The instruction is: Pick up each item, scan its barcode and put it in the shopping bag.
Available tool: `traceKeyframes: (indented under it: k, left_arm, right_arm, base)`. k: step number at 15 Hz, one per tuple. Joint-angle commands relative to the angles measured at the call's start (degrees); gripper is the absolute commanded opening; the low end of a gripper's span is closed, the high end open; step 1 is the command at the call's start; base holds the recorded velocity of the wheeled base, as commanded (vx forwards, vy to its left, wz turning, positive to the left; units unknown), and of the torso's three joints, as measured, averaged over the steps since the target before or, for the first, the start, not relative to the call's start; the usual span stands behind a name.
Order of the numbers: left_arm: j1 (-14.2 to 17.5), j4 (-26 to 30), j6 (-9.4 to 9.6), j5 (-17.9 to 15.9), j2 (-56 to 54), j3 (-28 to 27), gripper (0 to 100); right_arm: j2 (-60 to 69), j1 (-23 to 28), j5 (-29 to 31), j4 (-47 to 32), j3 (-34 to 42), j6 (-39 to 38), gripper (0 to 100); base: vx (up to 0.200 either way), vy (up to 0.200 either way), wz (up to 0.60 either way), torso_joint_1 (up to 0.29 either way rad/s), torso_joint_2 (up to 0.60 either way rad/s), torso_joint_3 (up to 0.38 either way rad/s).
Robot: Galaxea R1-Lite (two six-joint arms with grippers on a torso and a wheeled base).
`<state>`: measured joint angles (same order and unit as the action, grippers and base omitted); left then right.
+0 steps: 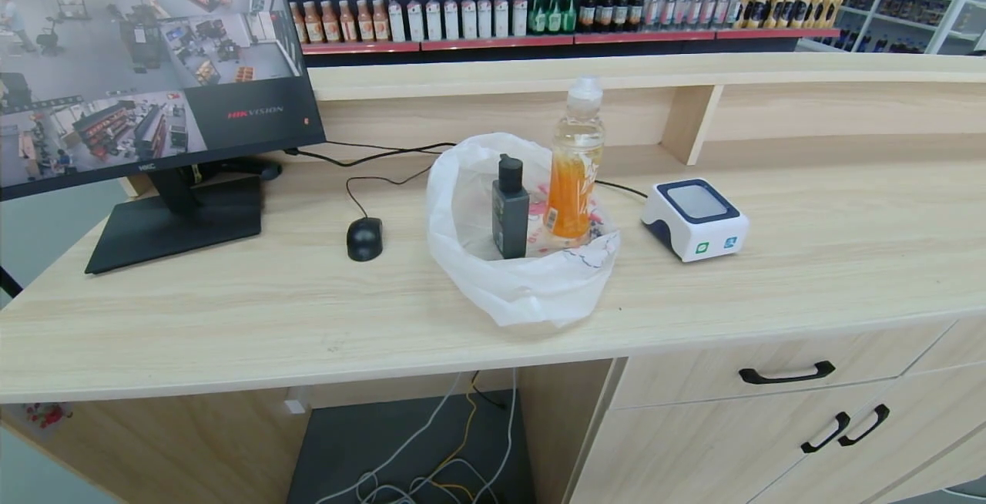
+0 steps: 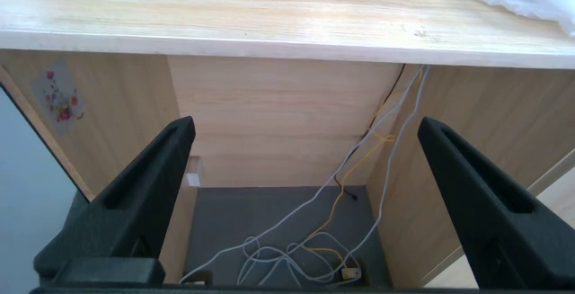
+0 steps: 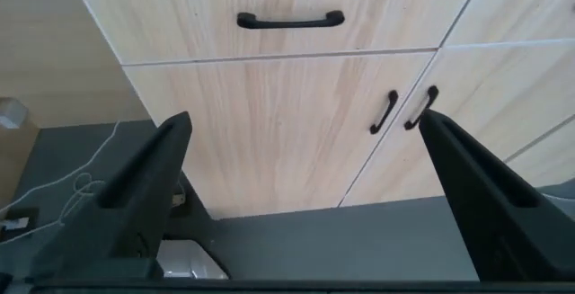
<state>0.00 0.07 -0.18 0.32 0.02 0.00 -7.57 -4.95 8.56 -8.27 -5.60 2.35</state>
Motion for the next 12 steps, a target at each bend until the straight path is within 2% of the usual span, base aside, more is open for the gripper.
traceKeyframes:
  k: [1, 3, 5, 10, 12]
  left_arm:
    - [0.00, 0.01, -0.08, 0.03, -0.02, 0.00, 100]
    - [0.00, 0.01, -0.08, 0.03, -0.02, 0.00, 100]
    - [0.09, -0.07, -0.17, 0.03, -0.02, 0.00, 100]
    - [0.00, -0.07, -0.17, 0.03, -0.02, 0.00, 100]
    - [0.00, -0.07, -0.17, 0.03, -0.02, 0.00, 100]
  right_arm:
    - [1.07, 1.79, -0.03, 0.00, 0.06, -0.42, 100]
    - [2.74, 1.96, -0.38, 0.71, 0.59, -0.77, 100]
    - [2.74, 1.96, -3.11, 12.13, 5.60, -0.95, 100]
    - [2.74, 1.96, -9.79, 11.61, 5.60, -2.35, 100]
    - [2.74, 1.96, -10.05, 11.61, 5.60, -4.11, 100]
  base:
    - [0.000, 0.000, 0.00, 0.000, 0.00, 0.000]
    - [0.000, 0.000, 0.00, 0.000, 0.00, 0.000]
    - [0.000, 0.000, 0.00, 0.000, 0.00, 0.000]
    - [0.000, 0.000, 0.00, 0.000, 0.00, 0.000]
    - [0.000, 0.000, 0.00, 0.000, 0.00, 0.000]
